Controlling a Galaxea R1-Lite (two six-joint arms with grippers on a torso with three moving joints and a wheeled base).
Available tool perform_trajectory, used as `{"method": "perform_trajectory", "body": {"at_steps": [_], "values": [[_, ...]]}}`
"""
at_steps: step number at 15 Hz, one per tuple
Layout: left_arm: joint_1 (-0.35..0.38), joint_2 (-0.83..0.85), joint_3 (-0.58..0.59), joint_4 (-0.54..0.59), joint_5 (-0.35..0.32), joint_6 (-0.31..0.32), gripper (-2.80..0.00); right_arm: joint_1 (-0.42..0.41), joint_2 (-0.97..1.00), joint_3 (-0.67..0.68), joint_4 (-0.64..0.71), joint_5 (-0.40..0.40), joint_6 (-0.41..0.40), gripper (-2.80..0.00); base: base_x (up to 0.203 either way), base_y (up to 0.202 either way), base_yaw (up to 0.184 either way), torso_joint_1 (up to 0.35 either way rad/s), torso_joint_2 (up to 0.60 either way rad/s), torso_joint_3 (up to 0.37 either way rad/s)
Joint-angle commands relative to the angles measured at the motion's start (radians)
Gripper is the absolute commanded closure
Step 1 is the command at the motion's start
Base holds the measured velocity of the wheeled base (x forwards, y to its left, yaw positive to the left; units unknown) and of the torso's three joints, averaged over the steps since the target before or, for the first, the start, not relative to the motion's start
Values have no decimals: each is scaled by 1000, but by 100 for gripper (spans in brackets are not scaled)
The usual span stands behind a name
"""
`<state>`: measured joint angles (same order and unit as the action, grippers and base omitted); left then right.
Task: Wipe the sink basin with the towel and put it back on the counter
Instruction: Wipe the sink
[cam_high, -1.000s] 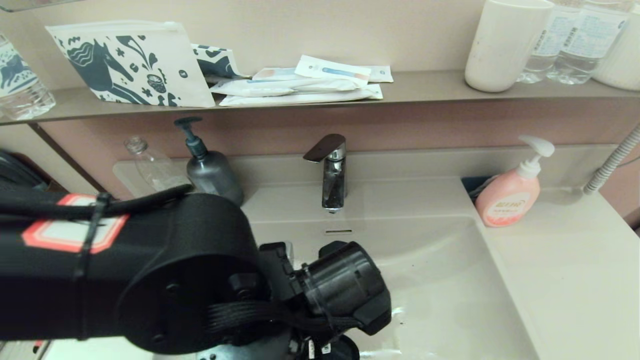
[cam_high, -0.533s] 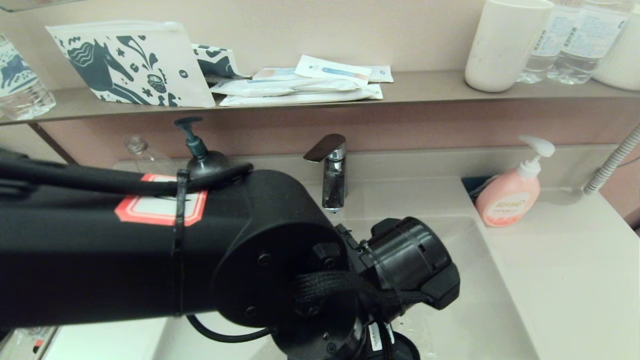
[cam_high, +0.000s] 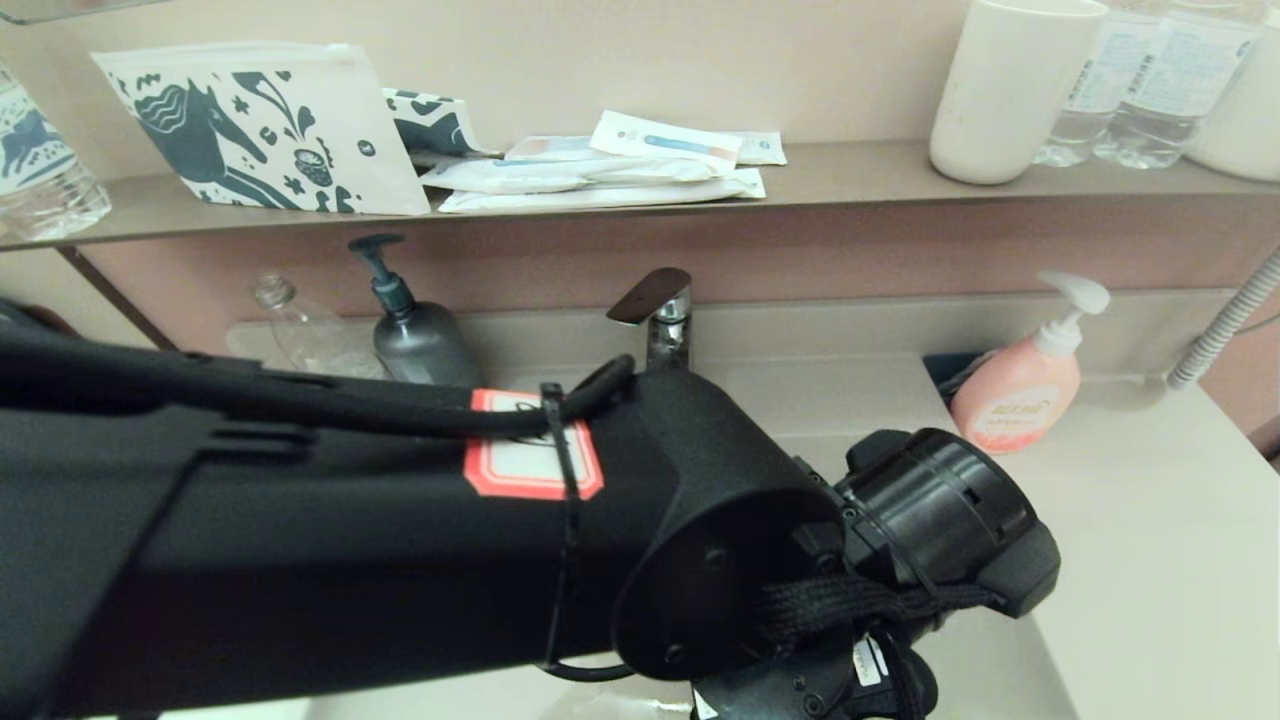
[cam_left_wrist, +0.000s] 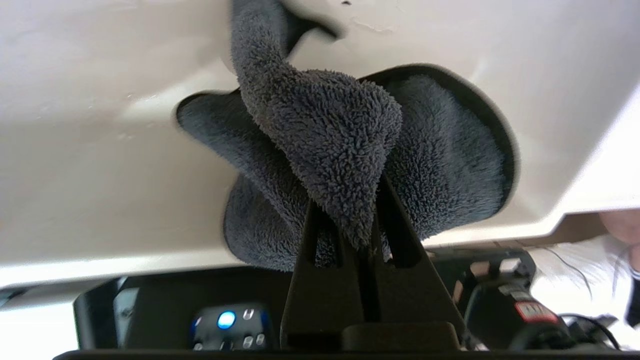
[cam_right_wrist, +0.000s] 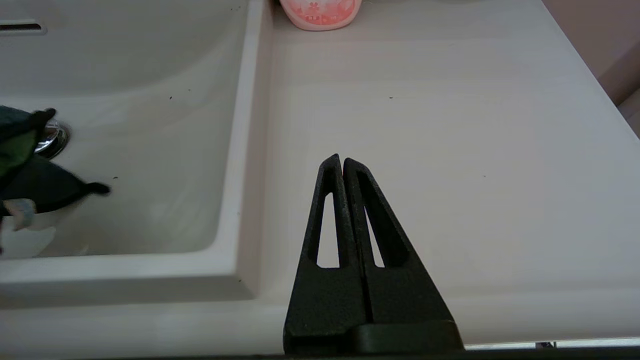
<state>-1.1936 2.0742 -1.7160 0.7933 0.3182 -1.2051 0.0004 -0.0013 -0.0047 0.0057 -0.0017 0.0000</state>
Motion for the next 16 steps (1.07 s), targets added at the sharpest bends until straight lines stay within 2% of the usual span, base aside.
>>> {"method": "perform_trajectory", "body": {"at_steps": [1,3,6,11,16], "values": [[-11,53,20,-29,13,-16,0,0,1,0,0,0,0,0,0,0,0,0,0,0],[-13,104,32,-93,46,-29,0,1,1,0,0,0,0,0,0,0,0,0,0,0],[-35,178,27,-107,92,-31,0,0,1,0,0,0,0,0,0,0,0,0,0,0],[-37,265,11,-134,99,-11,0,1,1,0,0,0,0,0,0,0,0,0,0,0],[-35,349,-91,-130,102,-4,0,0,1,0,0,0,0,0,0,0,0,0,0,0]]}}
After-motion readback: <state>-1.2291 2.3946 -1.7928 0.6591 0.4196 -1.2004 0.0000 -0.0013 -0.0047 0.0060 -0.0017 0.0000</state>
